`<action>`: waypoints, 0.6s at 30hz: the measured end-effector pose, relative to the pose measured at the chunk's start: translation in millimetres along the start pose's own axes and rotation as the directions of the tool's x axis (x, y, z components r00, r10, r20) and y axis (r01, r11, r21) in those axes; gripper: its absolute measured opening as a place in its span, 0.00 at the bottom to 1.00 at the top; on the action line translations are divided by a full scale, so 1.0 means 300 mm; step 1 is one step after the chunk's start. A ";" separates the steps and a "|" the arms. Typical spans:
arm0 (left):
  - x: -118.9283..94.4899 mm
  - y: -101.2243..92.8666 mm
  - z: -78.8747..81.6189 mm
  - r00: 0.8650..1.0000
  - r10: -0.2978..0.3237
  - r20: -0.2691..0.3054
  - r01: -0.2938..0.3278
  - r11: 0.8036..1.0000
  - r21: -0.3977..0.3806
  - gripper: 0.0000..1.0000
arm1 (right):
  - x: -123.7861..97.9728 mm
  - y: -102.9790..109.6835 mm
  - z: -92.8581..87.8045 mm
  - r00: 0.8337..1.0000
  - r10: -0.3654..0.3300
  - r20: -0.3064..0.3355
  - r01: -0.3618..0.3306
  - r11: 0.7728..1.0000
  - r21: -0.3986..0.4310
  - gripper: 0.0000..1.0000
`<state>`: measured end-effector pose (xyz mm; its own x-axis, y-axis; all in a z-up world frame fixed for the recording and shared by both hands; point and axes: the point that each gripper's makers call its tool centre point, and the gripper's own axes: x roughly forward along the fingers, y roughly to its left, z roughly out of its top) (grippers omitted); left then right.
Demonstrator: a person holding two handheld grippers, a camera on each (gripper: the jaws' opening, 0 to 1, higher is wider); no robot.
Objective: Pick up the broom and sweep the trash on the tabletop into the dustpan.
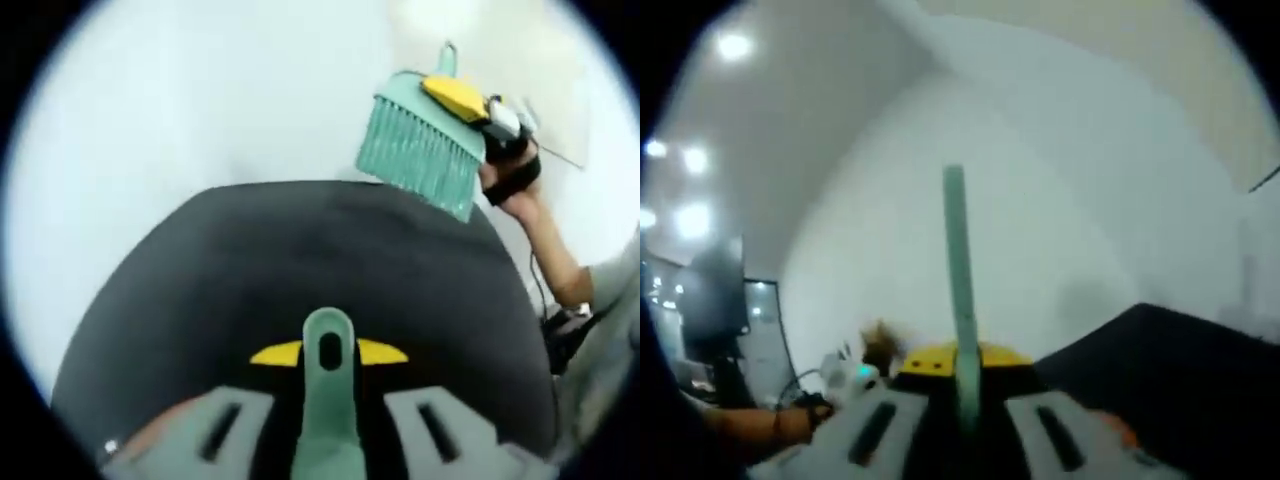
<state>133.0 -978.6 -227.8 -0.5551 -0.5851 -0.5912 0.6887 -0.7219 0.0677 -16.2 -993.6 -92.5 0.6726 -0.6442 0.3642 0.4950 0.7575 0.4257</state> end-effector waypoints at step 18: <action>-0.433 0.275 -0.108 0.941 0.333 -0.060 -0.333 0.882 -0.335 0.18 | 0.137 0.213 -0.104 0.990 0.136 -0.047 -0.135 0.991 0.015 0.04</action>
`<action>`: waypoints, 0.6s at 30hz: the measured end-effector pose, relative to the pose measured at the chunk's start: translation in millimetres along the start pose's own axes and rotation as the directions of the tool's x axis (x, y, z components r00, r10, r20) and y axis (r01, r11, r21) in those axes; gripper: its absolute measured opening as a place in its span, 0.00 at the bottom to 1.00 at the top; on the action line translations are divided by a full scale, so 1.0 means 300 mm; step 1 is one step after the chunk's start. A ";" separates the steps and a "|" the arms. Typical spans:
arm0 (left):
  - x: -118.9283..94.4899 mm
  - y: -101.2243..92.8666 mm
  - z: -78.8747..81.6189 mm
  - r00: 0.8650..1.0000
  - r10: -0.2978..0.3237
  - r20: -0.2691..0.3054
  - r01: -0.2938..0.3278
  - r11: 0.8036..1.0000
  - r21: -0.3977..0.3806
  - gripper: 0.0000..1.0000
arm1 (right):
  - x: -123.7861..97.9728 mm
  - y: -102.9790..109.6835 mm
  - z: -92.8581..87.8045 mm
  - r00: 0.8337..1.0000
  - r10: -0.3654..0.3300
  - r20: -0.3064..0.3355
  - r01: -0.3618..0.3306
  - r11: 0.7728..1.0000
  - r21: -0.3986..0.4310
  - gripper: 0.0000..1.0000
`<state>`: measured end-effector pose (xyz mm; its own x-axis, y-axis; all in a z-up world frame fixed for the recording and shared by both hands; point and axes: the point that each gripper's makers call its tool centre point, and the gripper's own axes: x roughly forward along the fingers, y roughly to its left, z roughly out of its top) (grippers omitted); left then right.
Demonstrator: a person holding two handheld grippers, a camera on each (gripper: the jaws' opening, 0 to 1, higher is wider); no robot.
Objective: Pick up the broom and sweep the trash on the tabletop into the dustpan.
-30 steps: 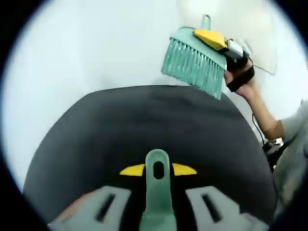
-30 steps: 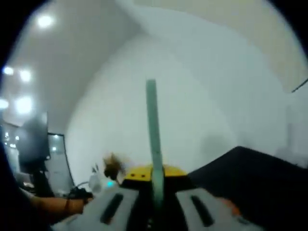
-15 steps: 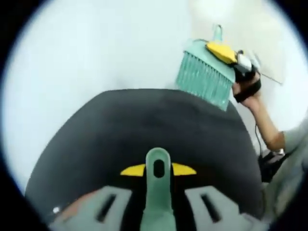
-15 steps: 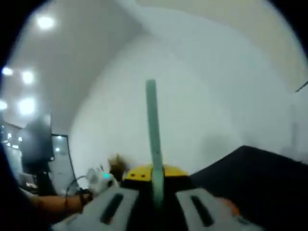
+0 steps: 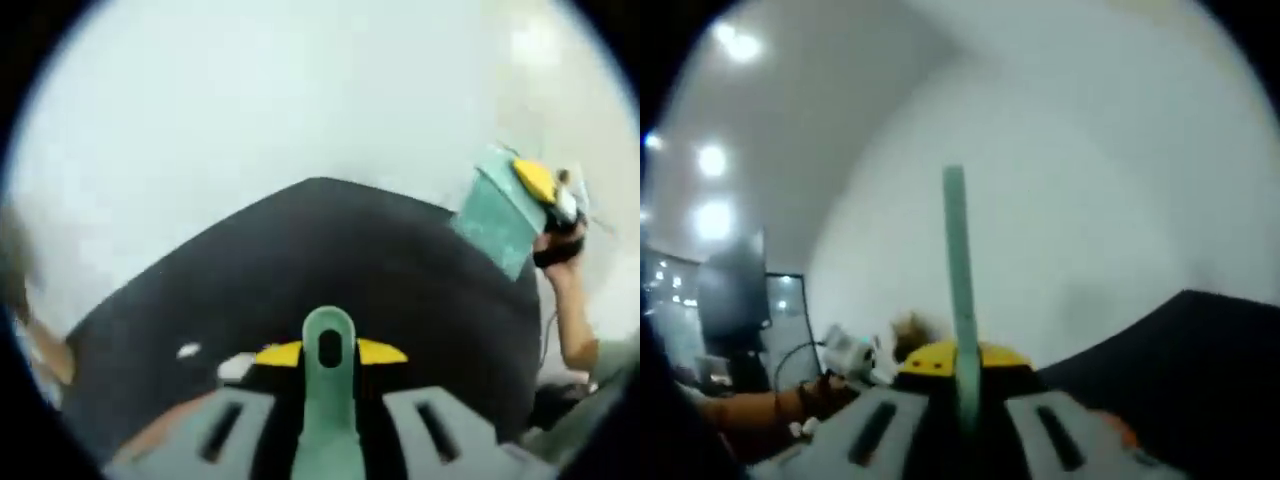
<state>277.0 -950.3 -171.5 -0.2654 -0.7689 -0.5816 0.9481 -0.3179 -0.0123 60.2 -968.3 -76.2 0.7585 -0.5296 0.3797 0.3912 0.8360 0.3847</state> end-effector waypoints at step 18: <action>-0.104 0.402 -0.248 0.943 0.266 -0.198 -0.319 0.890 -0.325 0.19 | 0.122 0.087 -0.136 0.996 0.067 -0.062 -0.065 0.997 0.033 0.04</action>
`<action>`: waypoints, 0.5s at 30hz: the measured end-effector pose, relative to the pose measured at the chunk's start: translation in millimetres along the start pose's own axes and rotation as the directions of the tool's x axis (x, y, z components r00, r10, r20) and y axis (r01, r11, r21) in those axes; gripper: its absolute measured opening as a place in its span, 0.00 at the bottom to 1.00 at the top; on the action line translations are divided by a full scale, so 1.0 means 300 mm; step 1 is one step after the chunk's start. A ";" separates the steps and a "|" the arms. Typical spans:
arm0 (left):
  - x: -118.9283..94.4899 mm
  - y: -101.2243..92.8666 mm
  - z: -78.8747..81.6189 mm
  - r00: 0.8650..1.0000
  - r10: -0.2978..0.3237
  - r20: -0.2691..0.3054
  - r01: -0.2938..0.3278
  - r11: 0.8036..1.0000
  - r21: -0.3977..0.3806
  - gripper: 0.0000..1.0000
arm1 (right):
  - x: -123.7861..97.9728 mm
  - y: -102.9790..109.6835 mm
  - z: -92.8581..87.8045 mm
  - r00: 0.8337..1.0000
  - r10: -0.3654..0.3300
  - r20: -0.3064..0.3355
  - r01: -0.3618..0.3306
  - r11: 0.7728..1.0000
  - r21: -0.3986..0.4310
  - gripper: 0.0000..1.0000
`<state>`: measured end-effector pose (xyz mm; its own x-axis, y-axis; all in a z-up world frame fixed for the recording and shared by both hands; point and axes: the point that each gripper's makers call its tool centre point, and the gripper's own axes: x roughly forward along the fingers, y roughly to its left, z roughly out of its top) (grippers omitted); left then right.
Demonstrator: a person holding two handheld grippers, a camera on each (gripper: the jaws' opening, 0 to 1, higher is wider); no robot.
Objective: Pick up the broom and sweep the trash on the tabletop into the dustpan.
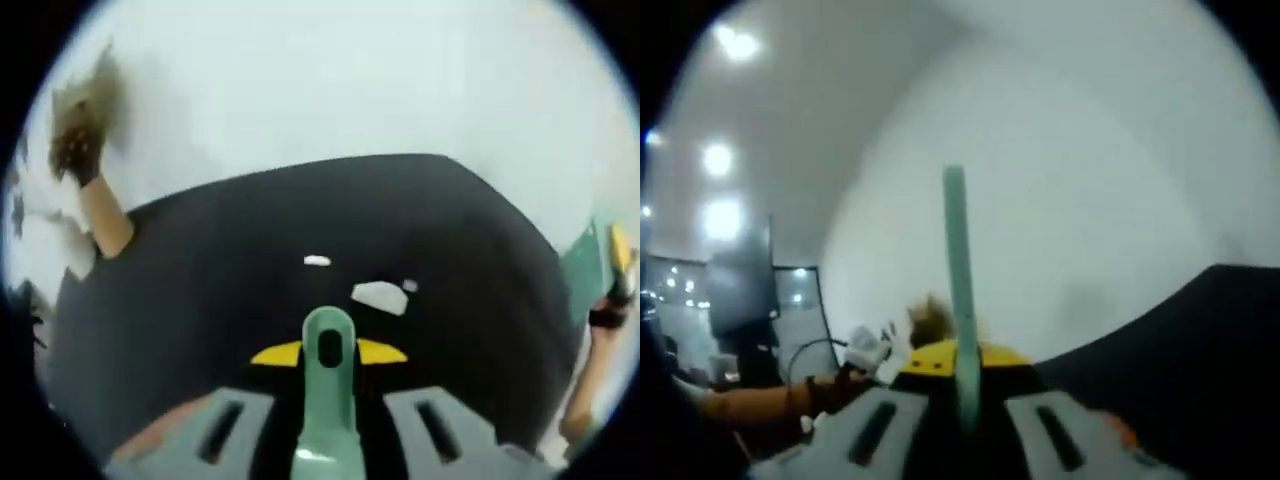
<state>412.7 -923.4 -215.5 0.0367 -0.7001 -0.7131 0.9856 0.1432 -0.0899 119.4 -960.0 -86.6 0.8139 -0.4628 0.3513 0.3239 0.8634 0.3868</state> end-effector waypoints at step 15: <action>0.093 0.215 -0.046 0.979 0.189 -0.077 -0.198 0.970 -0.139 0.19 | 0.115 -0.012 -0.078 0.998 -0.031 -0.051 0.029 0.999 -0.040 0.04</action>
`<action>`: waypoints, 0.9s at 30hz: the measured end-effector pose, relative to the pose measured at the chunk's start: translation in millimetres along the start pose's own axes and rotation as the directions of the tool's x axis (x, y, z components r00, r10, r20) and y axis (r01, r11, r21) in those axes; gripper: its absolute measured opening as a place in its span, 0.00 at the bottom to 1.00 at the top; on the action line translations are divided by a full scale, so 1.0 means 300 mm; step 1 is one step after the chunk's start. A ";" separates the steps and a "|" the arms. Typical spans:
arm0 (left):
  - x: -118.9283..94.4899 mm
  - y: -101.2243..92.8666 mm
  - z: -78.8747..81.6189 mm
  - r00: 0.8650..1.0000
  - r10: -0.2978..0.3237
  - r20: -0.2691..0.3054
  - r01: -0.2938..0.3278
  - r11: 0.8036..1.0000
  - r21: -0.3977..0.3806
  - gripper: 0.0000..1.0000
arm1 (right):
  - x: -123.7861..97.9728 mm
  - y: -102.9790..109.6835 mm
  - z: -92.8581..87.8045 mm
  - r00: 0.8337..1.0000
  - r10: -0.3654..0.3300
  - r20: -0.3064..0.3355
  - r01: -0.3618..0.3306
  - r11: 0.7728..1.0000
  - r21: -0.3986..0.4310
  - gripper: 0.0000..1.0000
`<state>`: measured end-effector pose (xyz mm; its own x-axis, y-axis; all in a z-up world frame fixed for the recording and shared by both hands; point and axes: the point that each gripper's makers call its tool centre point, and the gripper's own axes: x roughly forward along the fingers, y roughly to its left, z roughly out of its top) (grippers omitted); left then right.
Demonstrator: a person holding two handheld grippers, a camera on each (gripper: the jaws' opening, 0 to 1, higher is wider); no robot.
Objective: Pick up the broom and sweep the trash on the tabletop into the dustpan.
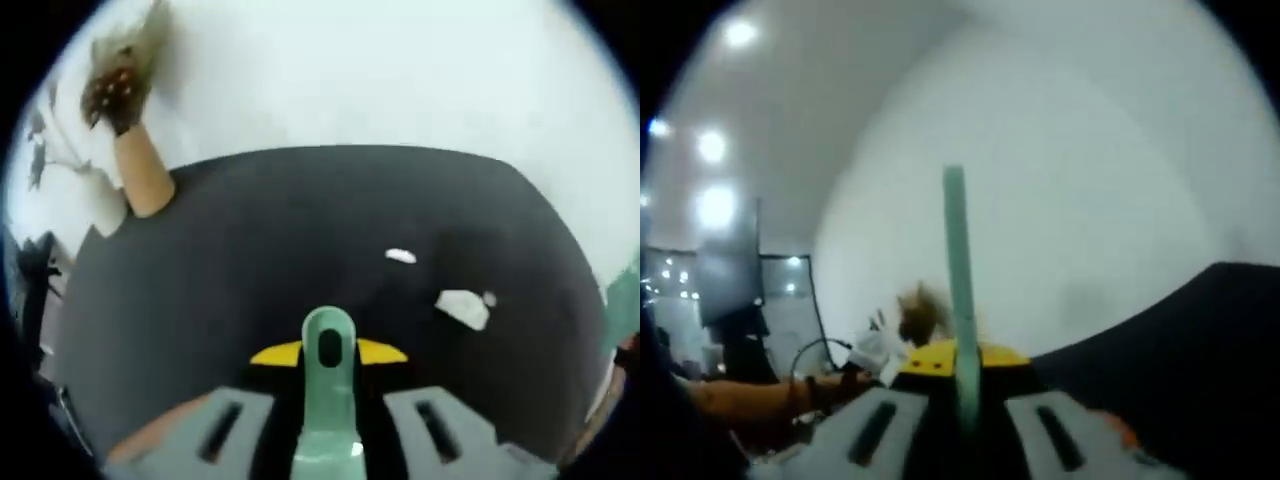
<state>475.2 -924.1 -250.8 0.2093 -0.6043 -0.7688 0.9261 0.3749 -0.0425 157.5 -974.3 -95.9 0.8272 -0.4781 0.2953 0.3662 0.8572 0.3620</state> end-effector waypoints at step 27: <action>-0.177 -0.068 -0.032 0.933 -0.355 0.061 0.313 0.881 0.355 0.44 | -0.007 0.031 -0.003 1.000 0.024 0.010 -0.024 1.000 0.007 0.05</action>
<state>442.2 -892.9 -215.5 -0.1149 -0.7394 -0.6634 0.9928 -0.1080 -0.0515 159.6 -965.2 -93.9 0.8316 -0.4593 0.3123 0.3432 0.8670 0.3613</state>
